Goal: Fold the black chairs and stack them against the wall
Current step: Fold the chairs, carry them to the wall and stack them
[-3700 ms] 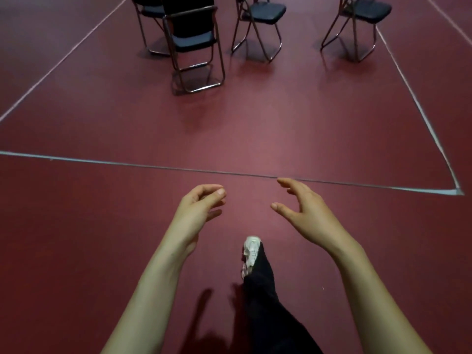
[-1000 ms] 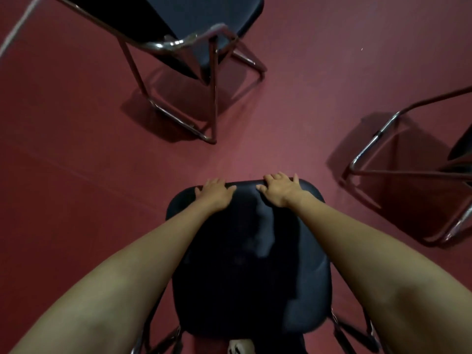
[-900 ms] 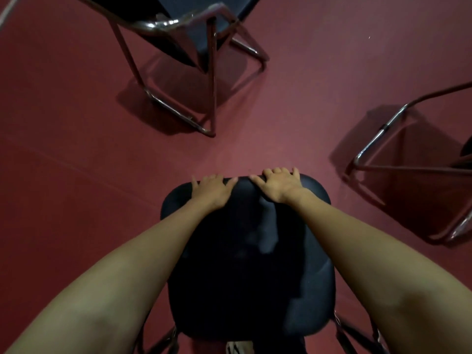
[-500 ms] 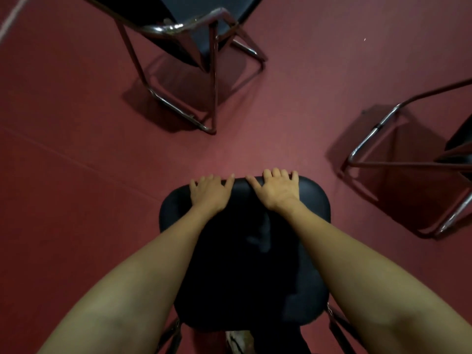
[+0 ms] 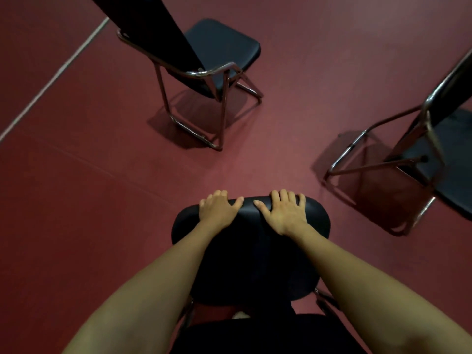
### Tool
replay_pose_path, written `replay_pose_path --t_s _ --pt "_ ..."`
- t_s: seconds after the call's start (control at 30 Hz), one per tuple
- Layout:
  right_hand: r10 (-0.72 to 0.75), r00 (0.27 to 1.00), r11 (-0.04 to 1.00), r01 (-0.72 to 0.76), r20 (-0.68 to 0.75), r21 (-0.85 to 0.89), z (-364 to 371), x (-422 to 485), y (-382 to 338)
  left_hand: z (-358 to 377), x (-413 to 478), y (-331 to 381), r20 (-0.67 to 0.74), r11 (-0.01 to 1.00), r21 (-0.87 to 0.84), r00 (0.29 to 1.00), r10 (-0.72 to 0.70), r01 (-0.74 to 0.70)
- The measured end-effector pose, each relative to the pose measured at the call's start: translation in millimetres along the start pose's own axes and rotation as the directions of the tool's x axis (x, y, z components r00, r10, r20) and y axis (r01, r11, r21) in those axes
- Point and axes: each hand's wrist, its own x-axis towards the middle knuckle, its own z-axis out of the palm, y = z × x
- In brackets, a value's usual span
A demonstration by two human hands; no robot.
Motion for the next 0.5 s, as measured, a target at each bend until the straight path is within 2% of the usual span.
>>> replay_pose_path --t_s 0.23,0.5 --pt "-0.021 0.999 1.000 0.022 0.045 -0.018 -8.2 -72.5 -1.1 -5.8 -68.5 -5.2 0.023 0.998 0.015 0.998 0.063 -0.064" --pt "0.028 0.963 0.992 0.006 0.269 -0.125 -29.4 -129.2 -6.8 -8.6 -136.6 -10.3 0.086 0.995 0.049 0.993 0.087 -0.091"
